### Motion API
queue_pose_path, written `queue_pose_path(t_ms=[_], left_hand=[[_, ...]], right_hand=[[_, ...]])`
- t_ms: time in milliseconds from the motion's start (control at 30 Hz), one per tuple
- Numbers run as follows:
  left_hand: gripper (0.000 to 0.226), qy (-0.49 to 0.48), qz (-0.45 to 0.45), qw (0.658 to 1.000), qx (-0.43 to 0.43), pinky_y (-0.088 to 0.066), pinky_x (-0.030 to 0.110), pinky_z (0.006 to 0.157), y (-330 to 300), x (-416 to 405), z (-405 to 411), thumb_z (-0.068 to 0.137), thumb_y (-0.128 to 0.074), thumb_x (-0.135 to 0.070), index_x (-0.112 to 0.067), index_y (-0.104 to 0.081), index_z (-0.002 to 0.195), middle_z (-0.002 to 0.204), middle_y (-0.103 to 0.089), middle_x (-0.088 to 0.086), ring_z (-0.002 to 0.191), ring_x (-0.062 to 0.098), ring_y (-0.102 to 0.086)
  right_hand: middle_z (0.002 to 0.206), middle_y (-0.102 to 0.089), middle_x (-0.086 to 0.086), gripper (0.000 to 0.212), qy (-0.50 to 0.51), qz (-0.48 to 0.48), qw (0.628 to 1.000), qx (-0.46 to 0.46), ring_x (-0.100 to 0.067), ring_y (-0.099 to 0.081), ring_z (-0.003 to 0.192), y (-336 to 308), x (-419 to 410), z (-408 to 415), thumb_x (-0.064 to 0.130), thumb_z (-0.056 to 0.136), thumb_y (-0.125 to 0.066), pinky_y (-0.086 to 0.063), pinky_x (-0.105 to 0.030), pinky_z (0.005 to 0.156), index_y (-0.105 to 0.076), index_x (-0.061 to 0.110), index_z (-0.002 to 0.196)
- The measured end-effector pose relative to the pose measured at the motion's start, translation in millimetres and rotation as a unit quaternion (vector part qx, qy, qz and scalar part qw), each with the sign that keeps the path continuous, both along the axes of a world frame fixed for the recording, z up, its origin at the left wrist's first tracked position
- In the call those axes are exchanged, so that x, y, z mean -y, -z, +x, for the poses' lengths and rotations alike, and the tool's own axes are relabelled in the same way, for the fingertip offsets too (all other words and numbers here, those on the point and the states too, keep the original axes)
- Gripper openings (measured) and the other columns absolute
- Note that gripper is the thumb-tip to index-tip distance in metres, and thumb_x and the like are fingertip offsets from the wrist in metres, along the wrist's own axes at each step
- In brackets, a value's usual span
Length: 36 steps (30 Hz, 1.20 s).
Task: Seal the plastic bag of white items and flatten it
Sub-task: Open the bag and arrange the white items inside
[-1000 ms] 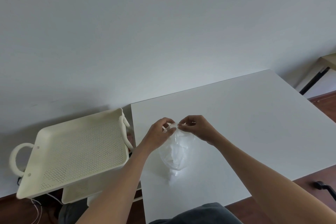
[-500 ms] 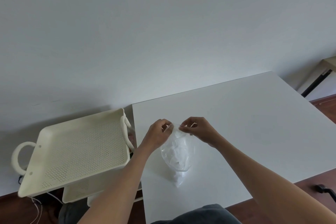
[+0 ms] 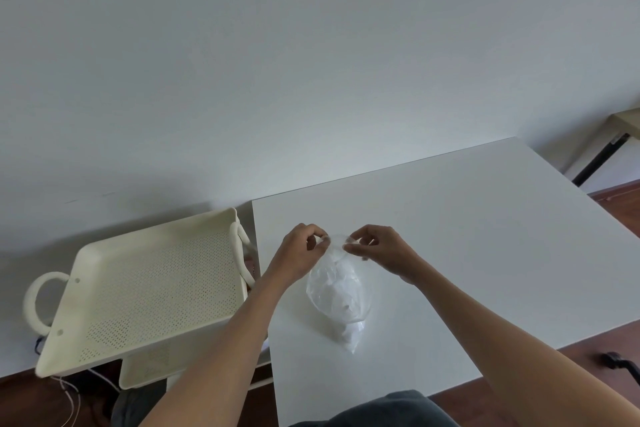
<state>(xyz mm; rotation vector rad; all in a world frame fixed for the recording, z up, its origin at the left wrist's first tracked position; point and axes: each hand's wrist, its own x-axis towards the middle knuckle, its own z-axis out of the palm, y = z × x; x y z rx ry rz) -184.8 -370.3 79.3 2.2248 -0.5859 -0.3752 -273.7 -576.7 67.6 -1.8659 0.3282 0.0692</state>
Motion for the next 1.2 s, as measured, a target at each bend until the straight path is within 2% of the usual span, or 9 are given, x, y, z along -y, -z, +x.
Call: queue_pose_path(t_ms=[133, 267, 467, 600, 733, 867, 967, 1067, 1200], left_hand=[[0.016, 0.013, -0.009, 1.0, -0.025, -0.047, 0.017, 0.07, -3.9, -1.0, -0.3, 0.094, -0.07, -0.034, -0.019, -0.066, 0.097, 0.103, -0.063, -0.003, 0.088, 0.013, -0.066], [0.016, 0.011, -0.013, 0.999, -0.041, -0.048, 0.022, 0.067, -11.3, -1.8, 0.2, 0.094, -0.069, -0.031, -0.017, -0.064, 0.093, 0.091, -0.071, -0.002, 0.081, 0.02, -0.07], [0.014, -0.045, -0.009, 0.999, -0.012, -0.046, 0.024, 0.065, -10.3, -9.7, 0.4, 0.095, -0.067, -0.025, -0.014, -0.06, 0.091, 0.085, -0.066, -0.003, 0.074, 0.018, -0.066], [0.016, -0.009, -0.03, 0.999, -0.027, -0.046, 0.018, 0.068, -9.5, -17.4, 0.6, 0.091, -0.073, -0.029, -0.022, -0.061, 0.1, 0.102, -0.066, -0.008, 0.084, 0.012, -0.065], [0.02, 0.018, -0.035, 0.999, -0.038, -0.048, 0.018, 0.069, -13.0, -14.8, 0.8, 0.093, -0.072, -0.029, -0.029, -0.065, 0.112, 0.099, -0.07, -0.008, 0.081, 0.009, -0.067], [0.016, 0.007, -0.017, 1.0, -0.02, -0.048, 0.012, 0.057, -14.5, -11.5, 1.2, 0.095, -0.064, -0.019, -0.029, -0.064, 0.108, 0.087, -0.069, -0.002, 0.067, 0.01, -0.069], [0.018, -0.01, 0.002, 1.0, 0.0, -0.051, 0.022, 0.06, -15.9, -12.5, 2.3, 0.094, -0.061, -0.016, -0.028, -0.063, 0.107, 0.084, -0.066, 0.0, 0.072, 0.018, -0.07], [0.018, -0.02, 0.016, 1.0, 0.008, -0.053, 0.033, 0.064, -16.4, -16.8, 1.3, 0.093, -0.06, -0.016, -0.028, -0.062, 0.107, 0.083, -0.063, 0.001, 0.075, 0.025, -0.069], [0.021, -0.004, 0.033, 0.999, -0.014, -0.059, 0.042, 0.066, -19.4, -26.3, 1.8, 0.094, -0.059, -0.012, -0.026, -0.062, 0.109, 0.087, -0.063, 0.007, 0.061, 0.015, -0.066]], right_hand=[[0.06, -0.051, 0.009, 0.017, 0.005, -0.042, 0.999, 0.024, -0.006, -0.048, 0.056, -8.9, -2.5, 8.5, 0.025, 0.083, -0.086, -0.046, -0.024, 0.063, -0.079, 0.014, 0.095], [0.063, -0.042, 0.009, 0.009, 0.027, -0.125, 0.989, 0.075, -0.003, -0.04, 0.053, -15.0, -4.2, 15.4, 0.023, 0.082, -0.086, -0.036, -0.014, 0.054, -0.077, 0.023, 0.083], [0.086, -0.065, 0.002, 0.025, -0.004, -0.132, 0.991, 0.024, -0.009, -0.058, 0.071, -3.6, -6.2, 9.6, 0.036, 0.08, -0.087, -0.047, -0.019, 0.066, -0.077, 0.02, 0.098], [0.087, -0.077, -0.002, 0.014, -0.003, -0.118, 0.993, 0.013, -0.007, -0.061, 0.066, 2.1, -6.7, 5.0, 0.029, 0.084, -0.084, -0.052, -0.024, 0.068, -0.077, 0.017, 0.087], [0.083, -0.073, 0.002, 0.009, -0.003, -0.149, 0.988, 0.036, -0.001, -0.059, 0.063, -7.3, -8.7, 9.2, 0.027, 0.084, -0.084, -0.049, -0.016, 0.063, -0.076, 0.025, 0.081], [0.086, -0.066, 0.003, 0.005, 0.028, -0.173, 0.982, 0.067, -0.006, -0.06, 0.071, -15.8, -8.3, 15.3, 0.025, 0.086, -0.083, -0.048, -0.016, 0.064, -0.08, 0.022, 0.087], [0.09, -0.064, 0.0, 0.01, 0.04, -0.194, 0.977, 0.081, -0.014, -0.062, 0.076, -15.1, -9.2, 13.4, 0.021, 0.087, -0.082, -0.053, -0.026, 0.073, -0.079, 0.018, 0.095], [0.092, -0.065, -0.002, 0.018, 0.017, -0.212, 0.976, 0.034, -0.018, -0.062, 0.08, -6.5, -6.1, 5.2, 0.022, 0.085, -0.083, -0.053, -0.032, 0.08, -0.077, 0.014, 0.1], [0.086, -0.068, 0.001, 0.005, 0.043, -0.205, 0.977, 0.028, -0.02, -0.065, 0.08, -6.5, 0.6, -3.1, 0.019, 0.088, -0.08, -0.053, -0.033, 0.075, -0.077, 0.016, 0.086]])
